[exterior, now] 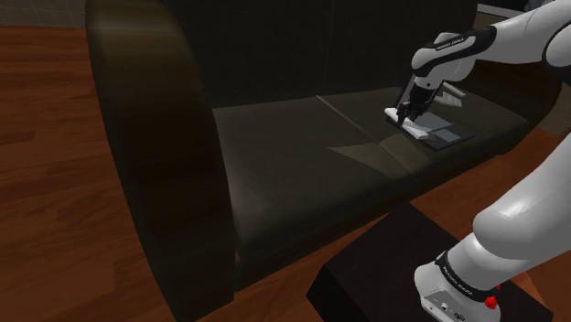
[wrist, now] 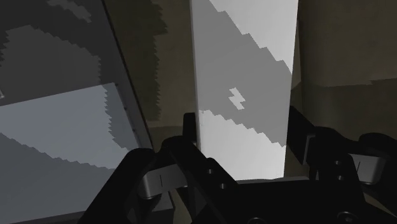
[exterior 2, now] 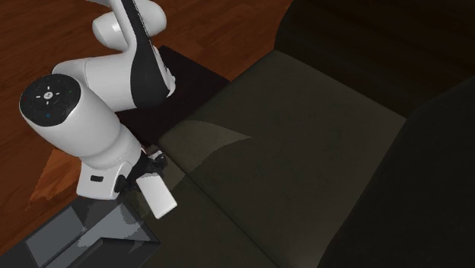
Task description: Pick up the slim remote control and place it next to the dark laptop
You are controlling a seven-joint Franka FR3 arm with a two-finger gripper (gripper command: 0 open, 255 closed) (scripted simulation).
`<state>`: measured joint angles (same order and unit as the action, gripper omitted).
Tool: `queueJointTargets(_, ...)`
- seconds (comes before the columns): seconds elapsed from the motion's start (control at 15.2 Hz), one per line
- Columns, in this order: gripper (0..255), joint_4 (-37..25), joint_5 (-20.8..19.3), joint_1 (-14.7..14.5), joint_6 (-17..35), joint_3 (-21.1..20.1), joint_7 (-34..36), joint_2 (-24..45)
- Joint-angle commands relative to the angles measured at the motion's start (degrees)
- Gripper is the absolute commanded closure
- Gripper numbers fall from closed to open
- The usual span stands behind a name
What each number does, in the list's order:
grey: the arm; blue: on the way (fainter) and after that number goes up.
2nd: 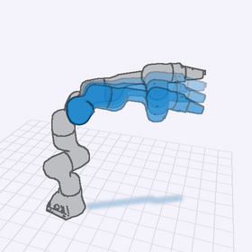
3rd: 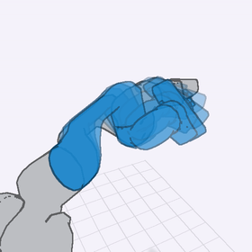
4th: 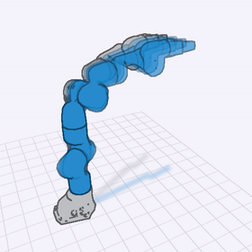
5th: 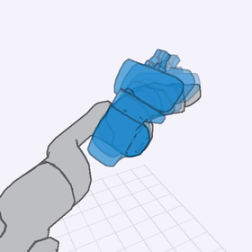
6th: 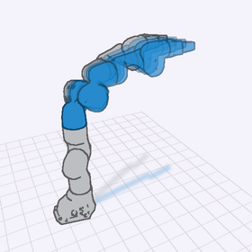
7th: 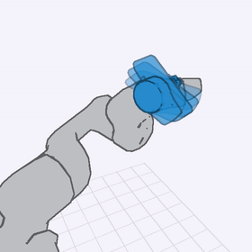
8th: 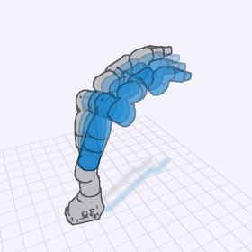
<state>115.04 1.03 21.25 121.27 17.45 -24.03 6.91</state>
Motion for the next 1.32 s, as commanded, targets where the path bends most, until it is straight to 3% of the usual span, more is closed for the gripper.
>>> queueJointTargets(0.0, 255, 0.7, 0.3, 0.1, 1.5, 0.0, -0.2, 0.8)
queueJointTargets(0.53, 255, 3.5, 1.6, 0.3, 7.5, -0.3, -1.0, 4.1)
queueJointTargets(1.06, 255, 3.5, 1.6, 0.3, 7.5, -0.3, -1.0, 4.1)
queueJointTargets(1.12, 0, 3.5, 1.6, 0.3, 7.5, -0.3, -1.0, 4.1)
queueJointTargets(1.25, 0, 3.5, 1.6, 0.3, 7.5, -0.3, -1.0, 4.1)
